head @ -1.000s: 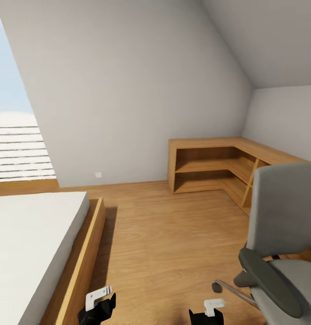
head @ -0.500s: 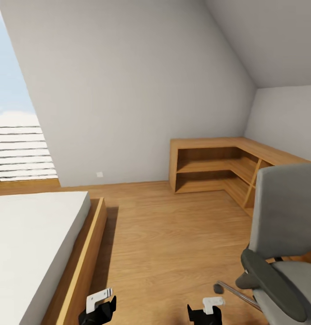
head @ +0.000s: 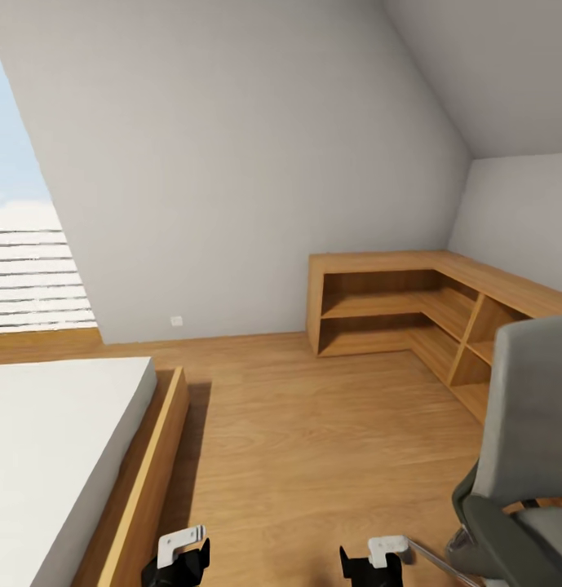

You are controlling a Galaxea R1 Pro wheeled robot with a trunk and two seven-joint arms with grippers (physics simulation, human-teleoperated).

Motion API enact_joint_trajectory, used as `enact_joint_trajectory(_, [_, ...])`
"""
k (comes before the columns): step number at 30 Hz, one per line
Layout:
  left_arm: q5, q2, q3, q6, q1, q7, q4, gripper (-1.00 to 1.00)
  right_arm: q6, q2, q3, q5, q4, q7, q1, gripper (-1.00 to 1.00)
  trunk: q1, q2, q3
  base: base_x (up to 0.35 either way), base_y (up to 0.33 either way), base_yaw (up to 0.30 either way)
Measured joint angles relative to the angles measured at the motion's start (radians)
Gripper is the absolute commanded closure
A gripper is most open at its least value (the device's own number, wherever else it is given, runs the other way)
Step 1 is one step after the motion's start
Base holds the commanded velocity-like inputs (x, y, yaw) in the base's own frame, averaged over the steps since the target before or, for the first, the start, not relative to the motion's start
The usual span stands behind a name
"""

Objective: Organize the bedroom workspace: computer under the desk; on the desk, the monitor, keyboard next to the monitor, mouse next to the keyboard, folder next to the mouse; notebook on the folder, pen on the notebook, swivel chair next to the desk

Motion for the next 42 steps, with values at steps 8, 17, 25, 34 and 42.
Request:
enact_joint_trajectory(8, [-0.005, 0.000, 0.000, 0.001, 0.000, 0.000, 0.001, -1.00, -0.042, 0.000, 0.000, 0.001, 0.011, 0.000, 0.000, -1.00, 0.000, 0.000, 0.000, 0.045, 0.000, 0.000])
enact_joint_trajectory(17, [-0.005, 0.000, 0.000, 0.001, 0.000, 0.000, 0.001, -1.00, -0.051, 0.002, 0.001, 0.000, 0.013, -0.001, 0.000, -1.00, 0.000, 0.000, 0.000, 0.006, 0.000, 0.001])
enact_joint_trajectory(25, [-0.006, 0.000, 0.000, 0.000, 0.000, 0.000, 0.001, -1.00, -0.053, 0.006, 0.000, -0.001, 0.014, -0.002, 0.000, -1.00, 0.000, 0.000, 0.000, 0.001, 0.000, 0.128])
enact_joint_trajectory(34, [-0.006, 0.000, 0.000, 0.000, 0.000, -0.001, 0.001, -1.00, -0.053, 0.007, 0.000, -0.001, 0.014, -0.004, 0.000, -1.00, 0.000, 0.000, 0.000, 0.000, 0.000, 0.241])
enact_joint_trajectory(42, [-0.006, 0.000, 0.000, 0.001, 0.000, -0.001, 0.001, -1.00, -0.053, 0.006, 0.000, -0.001, 0.014, -0.004, 0.000, -1.00, 0.000, 0.000, 0.000, 0.004, 0.000, 0.066])
